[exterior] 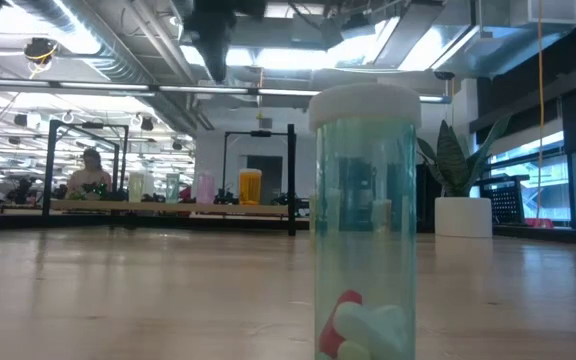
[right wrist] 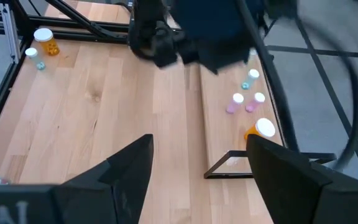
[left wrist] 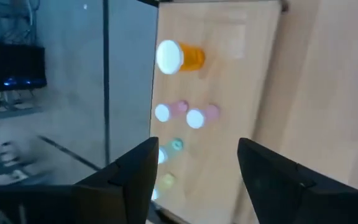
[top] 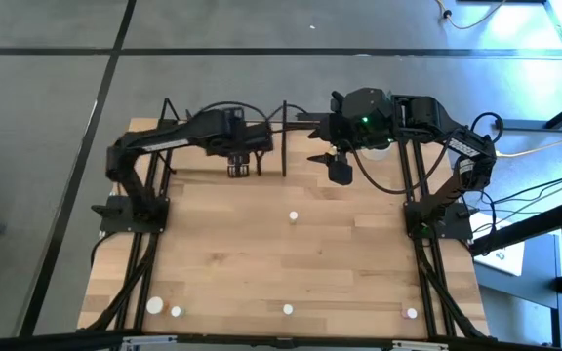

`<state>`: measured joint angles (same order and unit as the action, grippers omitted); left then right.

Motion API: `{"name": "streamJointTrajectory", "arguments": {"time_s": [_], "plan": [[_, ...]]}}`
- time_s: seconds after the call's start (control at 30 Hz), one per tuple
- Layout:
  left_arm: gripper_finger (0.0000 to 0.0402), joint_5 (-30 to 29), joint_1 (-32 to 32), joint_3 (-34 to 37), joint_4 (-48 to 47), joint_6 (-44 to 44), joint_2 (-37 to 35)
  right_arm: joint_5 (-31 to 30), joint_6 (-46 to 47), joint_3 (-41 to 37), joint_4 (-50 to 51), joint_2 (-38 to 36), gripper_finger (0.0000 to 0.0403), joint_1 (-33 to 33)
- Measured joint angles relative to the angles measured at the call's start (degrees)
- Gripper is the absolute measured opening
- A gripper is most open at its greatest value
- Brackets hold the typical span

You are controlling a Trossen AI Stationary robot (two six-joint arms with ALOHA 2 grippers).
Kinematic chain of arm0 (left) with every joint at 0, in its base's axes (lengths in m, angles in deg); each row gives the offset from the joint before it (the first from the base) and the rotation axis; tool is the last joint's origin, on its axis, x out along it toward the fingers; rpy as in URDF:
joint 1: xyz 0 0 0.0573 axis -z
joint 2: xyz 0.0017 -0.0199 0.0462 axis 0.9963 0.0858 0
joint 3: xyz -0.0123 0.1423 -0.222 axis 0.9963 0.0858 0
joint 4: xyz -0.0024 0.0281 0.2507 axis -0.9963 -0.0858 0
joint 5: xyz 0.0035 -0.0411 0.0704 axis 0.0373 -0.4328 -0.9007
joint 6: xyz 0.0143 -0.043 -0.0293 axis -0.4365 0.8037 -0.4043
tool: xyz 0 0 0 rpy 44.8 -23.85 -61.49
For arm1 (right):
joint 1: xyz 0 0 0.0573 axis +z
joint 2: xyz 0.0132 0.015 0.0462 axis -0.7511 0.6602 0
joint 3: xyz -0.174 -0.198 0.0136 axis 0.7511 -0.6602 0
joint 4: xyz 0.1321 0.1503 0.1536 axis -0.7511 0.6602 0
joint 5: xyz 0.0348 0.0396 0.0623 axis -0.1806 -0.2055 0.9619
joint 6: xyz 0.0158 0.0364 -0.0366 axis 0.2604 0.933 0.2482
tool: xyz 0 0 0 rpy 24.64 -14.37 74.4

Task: Pick and place medicine bottles onto shelf by color
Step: Put the bottom yellow pill bottle on the shelf and align it with the other yellow pill bottle

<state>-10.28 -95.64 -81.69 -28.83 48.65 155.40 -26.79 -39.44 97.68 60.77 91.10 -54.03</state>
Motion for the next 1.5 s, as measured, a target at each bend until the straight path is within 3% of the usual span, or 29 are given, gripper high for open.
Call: {"name": "streamJointTrajectory", "arguments": {"time_s": [0.07, 0.27, 0.43, 0.83, 1.07, 1.5], "plan": [[0.0213, 1.6, 1.7, 0.0, -1.3, 3.1, -2.5, 0.0, 0.0, 0.0, 0.0, 0.0, 0.0259, 0.0], [0.0212, 15.1, 5.8, 0.0, -2.7, 9.2, -8.0, 0.0, 0.0, 0.0, -0.2, 0.0, 0.0259, 0.0], [0.0213, 19.6, 10.3, 0.1, -4.4, 13.1, -10.9, 0.0, 0.0, 0.0, -0.2, 0.0, 0.0259, 0.0], [0.0211, 18.8, 22.6, 0.1, -4.3, 27.9, -14.1, 0.7, 2.6, 0.0, -1.5, 0.0, 0.0259, 0.0], [0.0213, 15.4, 28.2, 0.2, -4.3, 33.0, -14.9, 14.8, -2.6, 0.0, 5.1, 0.2, 0.0259, 1.0], [0.0211, 9.7, 33.3, 0.2, -4.3, 40.6, -19.0, 13.6, -4.5, 0.0, 9.9, 10.0, 0.0259, 5.3]]}}
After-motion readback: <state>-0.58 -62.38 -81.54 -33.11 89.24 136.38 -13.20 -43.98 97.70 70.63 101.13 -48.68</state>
